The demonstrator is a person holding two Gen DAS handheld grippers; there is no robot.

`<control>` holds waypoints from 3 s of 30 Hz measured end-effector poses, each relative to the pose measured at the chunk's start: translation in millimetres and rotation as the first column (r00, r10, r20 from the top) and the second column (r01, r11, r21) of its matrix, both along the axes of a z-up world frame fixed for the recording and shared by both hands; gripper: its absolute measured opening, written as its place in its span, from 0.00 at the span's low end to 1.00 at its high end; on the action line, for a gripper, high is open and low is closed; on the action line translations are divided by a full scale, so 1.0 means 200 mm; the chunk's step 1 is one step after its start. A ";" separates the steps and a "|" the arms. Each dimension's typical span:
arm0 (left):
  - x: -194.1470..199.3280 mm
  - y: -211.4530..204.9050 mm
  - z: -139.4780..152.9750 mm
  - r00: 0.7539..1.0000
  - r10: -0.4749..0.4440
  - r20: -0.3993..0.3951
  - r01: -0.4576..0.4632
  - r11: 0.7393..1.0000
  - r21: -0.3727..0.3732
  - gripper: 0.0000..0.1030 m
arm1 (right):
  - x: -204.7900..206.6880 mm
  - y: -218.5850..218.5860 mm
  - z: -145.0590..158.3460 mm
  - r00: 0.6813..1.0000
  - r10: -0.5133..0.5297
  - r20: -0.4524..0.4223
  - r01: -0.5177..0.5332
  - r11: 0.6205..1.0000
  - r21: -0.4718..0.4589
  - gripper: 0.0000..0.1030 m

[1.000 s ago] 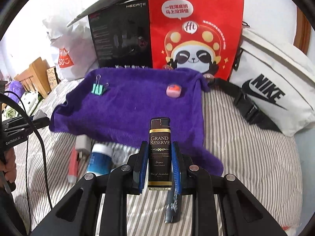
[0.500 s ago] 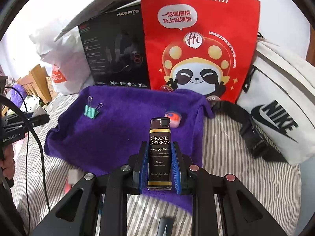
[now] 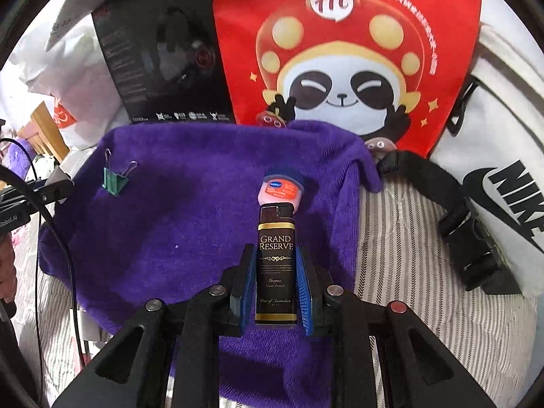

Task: Organize rigid objects
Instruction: 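Set the tape roll beside the clip on the towel while the right tool sets the bottle by the jar, then grasp the pink tube with the left tool while the right tool reaches the black Horizon case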

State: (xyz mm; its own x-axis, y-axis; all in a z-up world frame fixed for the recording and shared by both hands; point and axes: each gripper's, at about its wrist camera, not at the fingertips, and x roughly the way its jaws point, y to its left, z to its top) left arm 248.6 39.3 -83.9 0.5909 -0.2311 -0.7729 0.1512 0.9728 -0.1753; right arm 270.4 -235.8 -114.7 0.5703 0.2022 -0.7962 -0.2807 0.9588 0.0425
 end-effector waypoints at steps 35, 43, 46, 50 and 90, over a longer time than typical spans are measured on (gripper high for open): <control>0.02 -0.18 -0.17 0.996 -0.046 -0.074 0.059 0.982 0.179 0.44 | -0.03 0.02 -0.07 1.000 0.019 -0.006 -0.020 1.000 -0.009 0.42; -0.12 -0.14 -0.02 0.999 -0.009 -0.050 0.015 0.992 0.124 0.44 | -0.21 -0.04 0.10 0.999 -0.016 0.050 0.015 1.000 0.018 0.45; -0.21 -0.15 0.03 0.999 -0.021 -0.030 0.025 0.993 0.120 0.44 | -0.31 -0.06 0.16 0.997 -0.034 0.065 0.032 0.999 0.032 0.45; -0.33 -0.17 0.05 0.999 -0.030 -0.039 0.034 0.995 0.098 0.44 | -0.45 -0.07 0.19 0.995 -0.062 0.079 0.059 0.997 0.042 0.48; -0.71 -0.38 -0.18 0.993 -0.096 -0.067 0.106 0.979 0.172 0.17 | -0.88 -0.22 -0.04 0.982 -0.191 -0.011 0.191 0.980 0.052 0.48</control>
State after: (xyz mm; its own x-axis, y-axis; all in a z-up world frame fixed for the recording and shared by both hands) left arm 106.6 -37.4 -120.7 0.5240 -0.1454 -0.8392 0.2445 0.9695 -0.0153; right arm 94.8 -279.2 -122.1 0.5979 0.1319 -0.7906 -0.0926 0.9911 0.0953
